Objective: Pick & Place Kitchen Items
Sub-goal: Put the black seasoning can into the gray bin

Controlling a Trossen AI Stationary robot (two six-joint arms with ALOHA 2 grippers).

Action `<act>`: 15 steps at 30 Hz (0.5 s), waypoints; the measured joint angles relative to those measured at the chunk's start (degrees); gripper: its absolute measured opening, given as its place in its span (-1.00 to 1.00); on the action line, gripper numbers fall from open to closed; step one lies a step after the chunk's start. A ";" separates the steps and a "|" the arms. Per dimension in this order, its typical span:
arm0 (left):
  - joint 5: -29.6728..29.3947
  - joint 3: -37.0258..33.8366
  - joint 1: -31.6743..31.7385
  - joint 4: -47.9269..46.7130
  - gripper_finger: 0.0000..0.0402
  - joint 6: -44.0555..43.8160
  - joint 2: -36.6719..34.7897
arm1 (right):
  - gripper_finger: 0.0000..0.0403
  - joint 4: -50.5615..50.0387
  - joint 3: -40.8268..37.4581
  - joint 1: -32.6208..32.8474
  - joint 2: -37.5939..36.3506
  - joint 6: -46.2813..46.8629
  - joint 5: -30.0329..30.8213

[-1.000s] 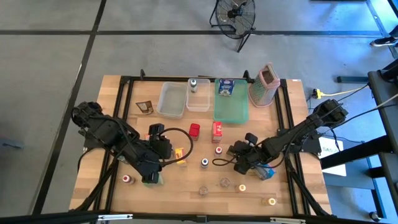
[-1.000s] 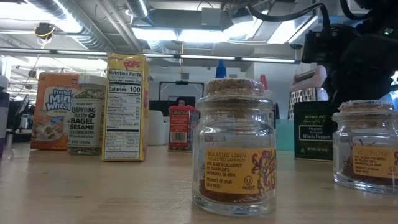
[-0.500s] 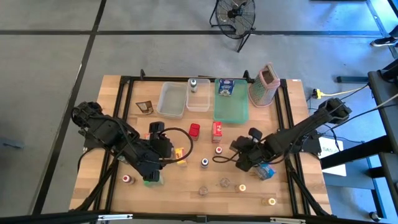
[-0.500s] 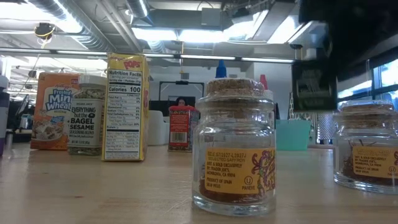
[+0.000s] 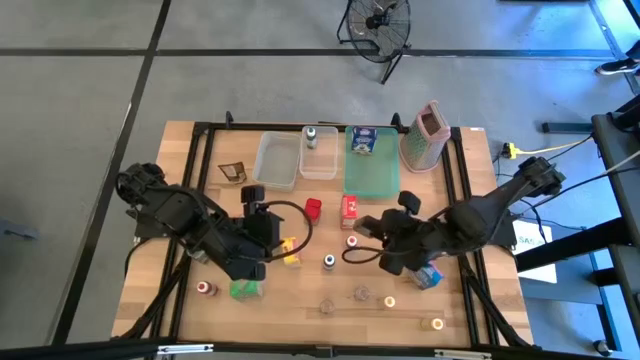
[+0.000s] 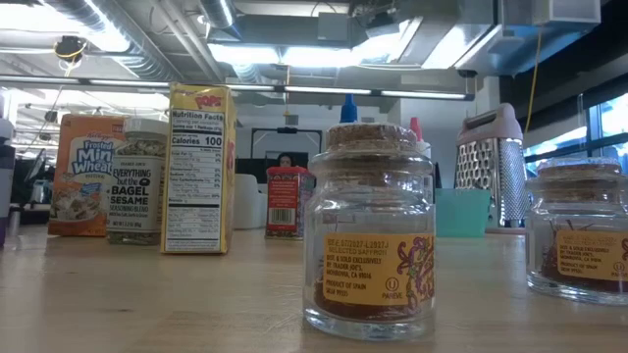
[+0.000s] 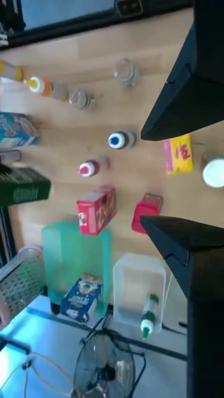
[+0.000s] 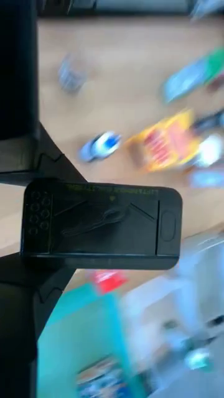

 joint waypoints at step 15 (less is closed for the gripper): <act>10.07 0.02 12.11 28.27 0.01 15.65 0.29 | -0.37 10.34 5.75 0.63 0.02 -17.65 4.26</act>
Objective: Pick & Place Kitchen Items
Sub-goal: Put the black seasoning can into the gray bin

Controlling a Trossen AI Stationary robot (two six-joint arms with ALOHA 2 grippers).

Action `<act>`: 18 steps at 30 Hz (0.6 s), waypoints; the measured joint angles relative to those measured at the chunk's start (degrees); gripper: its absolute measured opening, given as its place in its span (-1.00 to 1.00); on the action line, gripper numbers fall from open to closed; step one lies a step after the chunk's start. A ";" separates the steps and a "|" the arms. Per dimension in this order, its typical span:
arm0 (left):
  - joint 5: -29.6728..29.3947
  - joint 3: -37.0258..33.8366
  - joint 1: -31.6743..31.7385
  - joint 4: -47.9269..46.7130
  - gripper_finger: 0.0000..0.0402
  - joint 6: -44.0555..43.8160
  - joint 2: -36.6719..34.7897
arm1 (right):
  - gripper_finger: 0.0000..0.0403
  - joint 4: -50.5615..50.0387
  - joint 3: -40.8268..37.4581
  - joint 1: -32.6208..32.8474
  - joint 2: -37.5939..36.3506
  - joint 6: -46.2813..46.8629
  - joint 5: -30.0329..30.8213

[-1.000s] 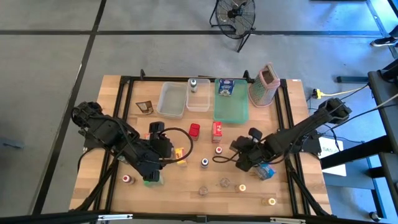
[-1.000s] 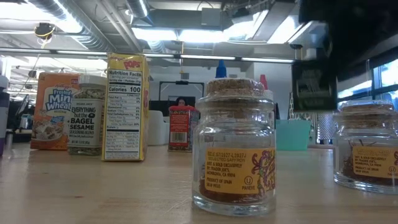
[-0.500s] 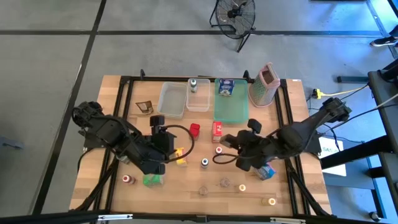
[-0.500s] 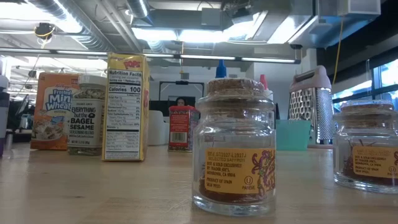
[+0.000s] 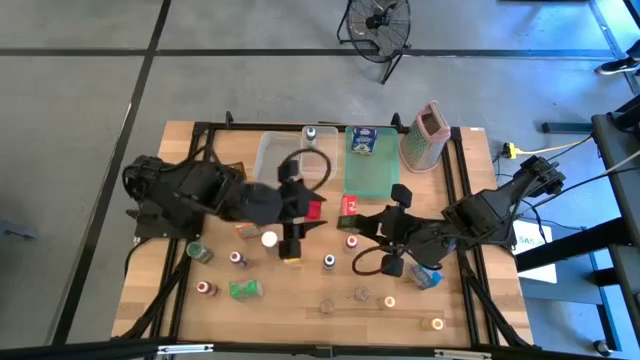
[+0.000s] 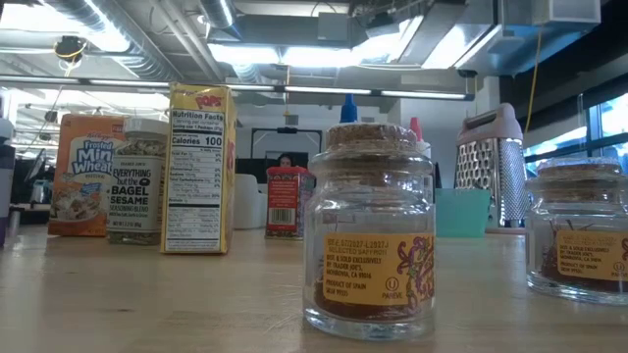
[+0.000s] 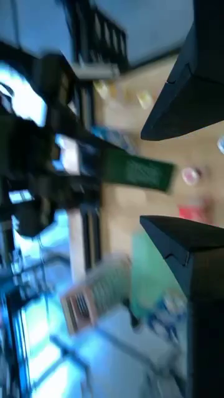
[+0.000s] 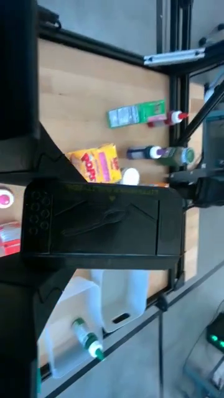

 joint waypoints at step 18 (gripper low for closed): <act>11.18 0.00 3.86 4.83 0.02 4.21 6.61 | -0.37 5.66 0.00 1.89 0.00 -3.27 -0.40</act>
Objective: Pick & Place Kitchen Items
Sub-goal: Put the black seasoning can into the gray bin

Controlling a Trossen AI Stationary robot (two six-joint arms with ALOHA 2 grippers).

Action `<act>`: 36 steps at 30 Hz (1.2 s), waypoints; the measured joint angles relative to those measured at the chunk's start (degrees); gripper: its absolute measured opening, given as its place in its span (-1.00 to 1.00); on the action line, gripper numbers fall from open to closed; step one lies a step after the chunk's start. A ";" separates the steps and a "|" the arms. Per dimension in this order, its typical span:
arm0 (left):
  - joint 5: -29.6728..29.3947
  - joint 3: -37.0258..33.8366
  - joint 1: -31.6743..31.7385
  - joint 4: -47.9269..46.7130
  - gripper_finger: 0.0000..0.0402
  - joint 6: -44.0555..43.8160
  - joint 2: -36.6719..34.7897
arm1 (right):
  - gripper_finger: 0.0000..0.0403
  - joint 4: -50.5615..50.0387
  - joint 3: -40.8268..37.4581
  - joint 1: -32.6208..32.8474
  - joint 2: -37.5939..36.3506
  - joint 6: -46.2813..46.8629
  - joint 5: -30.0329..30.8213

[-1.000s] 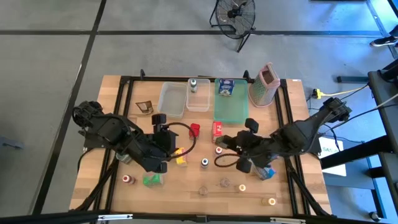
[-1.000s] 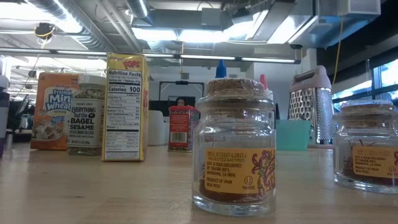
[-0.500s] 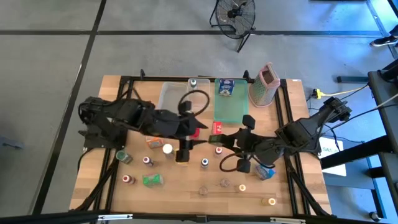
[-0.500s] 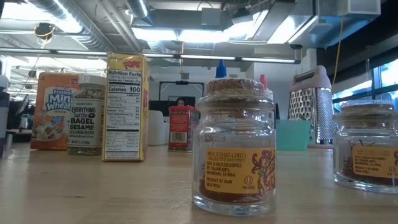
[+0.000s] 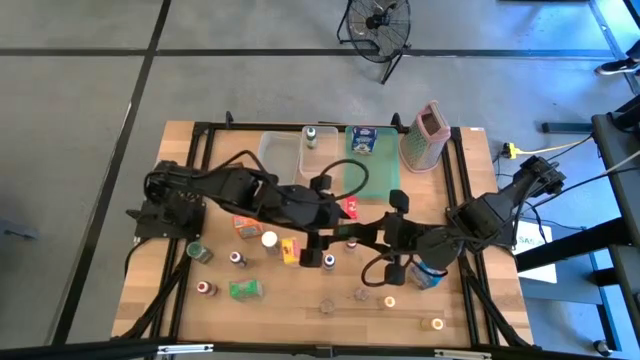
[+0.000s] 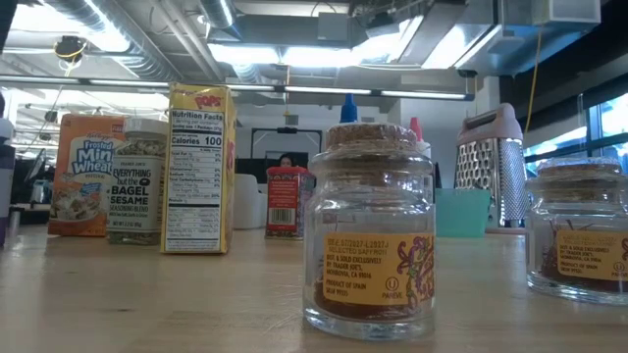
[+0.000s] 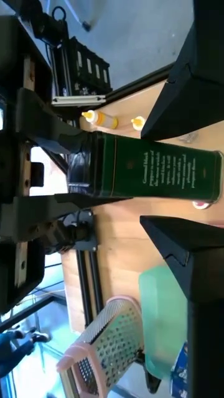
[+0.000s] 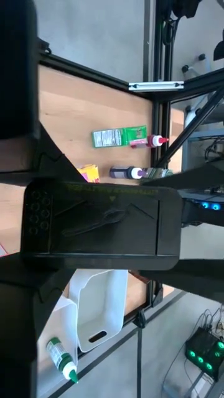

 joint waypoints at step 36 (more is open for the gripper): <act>3.12 0.00 1.02 5.97 -0.30 5.89 1.18 | -0.37 -0.98 0.00 -0.04 0.00 -1.14 0.15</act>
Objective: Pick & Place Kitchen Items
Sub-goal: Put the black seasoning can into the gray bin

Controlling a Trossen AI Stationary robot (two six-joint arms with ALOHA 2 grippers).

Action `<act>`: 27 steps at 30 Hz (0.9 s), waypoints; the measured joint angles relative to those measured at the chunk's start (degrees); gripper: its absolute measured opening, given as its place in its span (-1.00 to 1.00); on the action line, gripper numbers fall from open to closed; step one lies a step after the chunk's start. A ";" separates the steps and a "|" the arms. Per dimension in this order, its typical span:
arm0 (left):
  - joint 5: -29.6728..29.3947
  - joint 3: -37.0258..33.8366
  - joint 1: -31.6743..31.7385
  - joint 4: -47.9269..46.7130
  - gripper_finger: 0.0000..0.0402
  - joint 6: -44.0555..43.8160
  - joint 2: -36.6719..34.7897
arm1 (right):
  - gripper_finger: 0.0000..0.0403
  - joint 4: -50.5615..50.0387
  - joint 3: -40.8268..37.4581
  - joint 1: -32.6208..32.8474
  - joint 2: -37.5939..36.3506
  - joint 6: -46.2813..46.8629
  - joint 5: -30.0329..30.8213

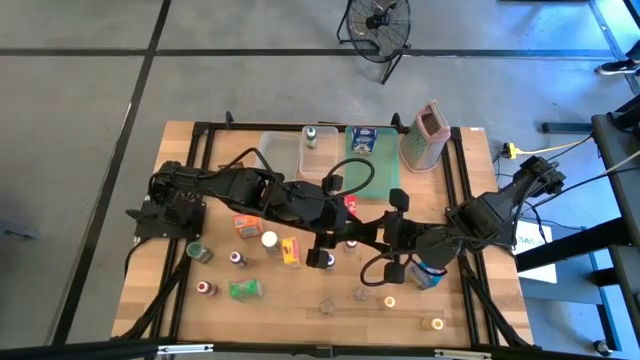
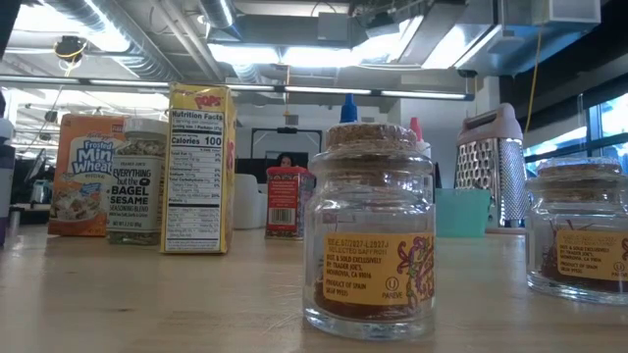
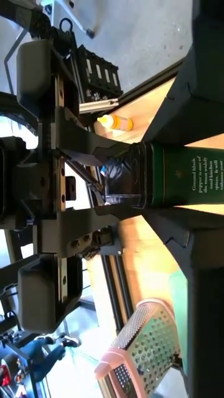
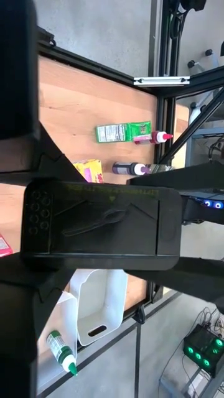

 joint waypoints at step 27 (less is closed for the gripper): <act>-2.88 0.00 -0.64 -5.34 -0.38 -1.29 -3.33 | 0.38 -7.81 0.07 1.45 -4.01 8.75 2.54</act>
